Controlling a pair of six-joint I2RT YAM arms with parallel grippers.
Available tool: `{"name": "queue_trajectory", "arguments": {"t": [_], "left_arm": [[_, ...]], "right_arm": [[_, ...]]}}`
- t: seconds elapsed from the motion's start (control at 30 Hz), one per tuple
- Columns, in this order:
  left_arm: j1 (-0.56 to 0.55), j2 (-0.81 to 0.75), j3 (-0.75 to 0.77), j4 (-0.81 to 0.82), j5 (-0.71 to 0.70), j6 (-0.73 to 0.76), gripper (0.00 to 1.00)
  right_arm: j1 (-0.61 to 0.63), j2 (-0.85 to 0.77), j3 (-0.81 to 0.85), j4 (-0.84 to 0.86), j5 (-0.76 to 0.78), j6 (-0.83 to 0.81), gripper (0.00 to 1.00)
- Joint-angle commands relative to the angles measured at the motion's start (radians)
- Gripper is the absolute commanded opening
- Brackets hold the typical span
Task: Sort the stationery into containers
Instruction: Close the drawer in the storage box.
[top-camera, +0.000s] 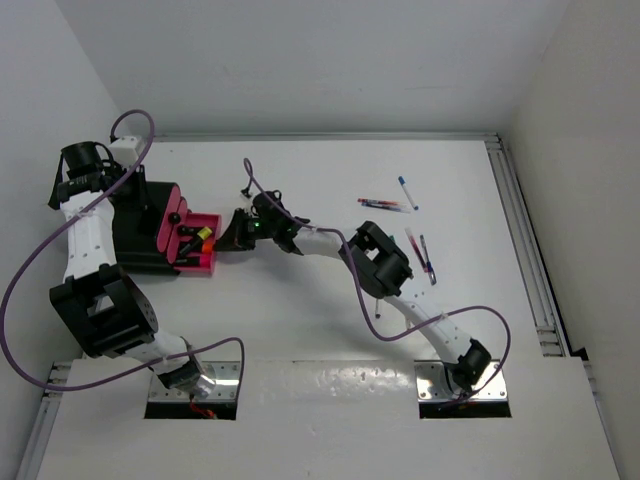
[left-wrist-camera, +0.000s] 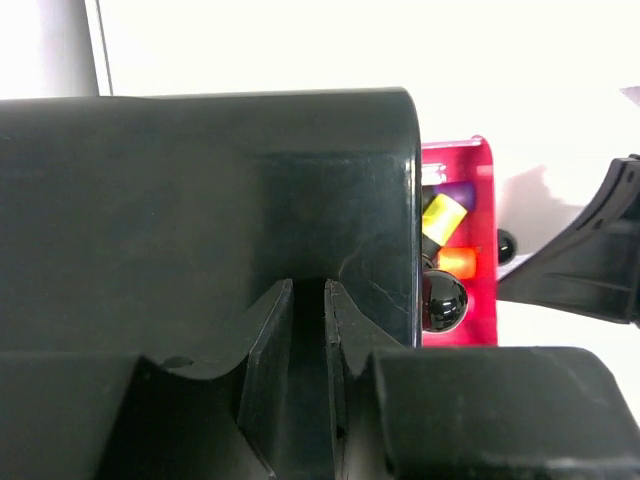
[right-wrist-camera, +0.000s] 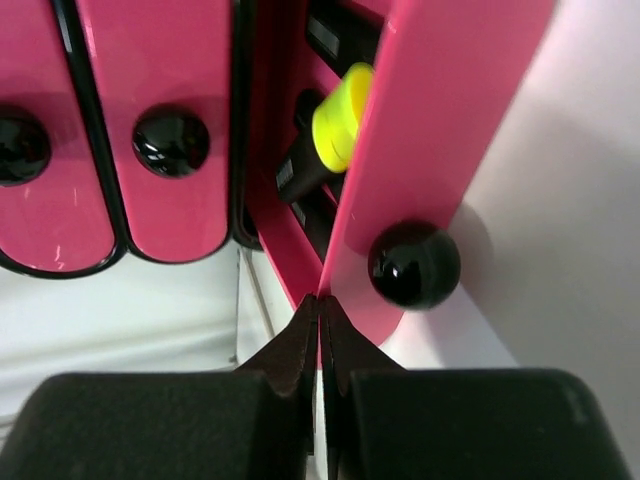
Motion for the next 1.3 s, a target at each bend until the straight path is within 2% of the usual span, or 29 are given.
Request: {"name": "queue_trajectory", "arguments": {"t": [0.0, 0.13, 0.3, 0.57, 1.0, 1.27], "left_arm": [[0.005, 0.023, -0.027, -0.05, 0.01, -0.015, 0.26], [0.005, 0.023, -0.033, -0.047, 0.013, -0.018, 0.26], [0.005, 0.023, -0.031, -0.039, 0.018, -0.023, 0.25], [0.003, 0.017, -0.03, -0.035, 0.024, -0.024, 0.25], [0.005, 0.024, -0.027, -0.025, 0.025, -0.021, 0.25], [0.005, 0.04, -0.034, -0.015, 0.03, -0.023, 0.25]], "right_arm": [[0.011, 0.038, 0.082, 0.112, 0.044, -0.054, 0.0], [0.014, 0.037, 0.102, 0.162, 0.045, -0.093, 0.0], [0.006, -0.077, 0.018, 0.178, 0.012, -0.139, 0.0], [0.014, -0.221, -0.096, 0.04, 0.031, -0.223, 0.0], [0.063, -0.163, -0.051, -0.17, 0.234, -0.252, 0.0], [0.069, -0.126, -0.051, -0.178, 0.254, -0.243, 0.0]]}}
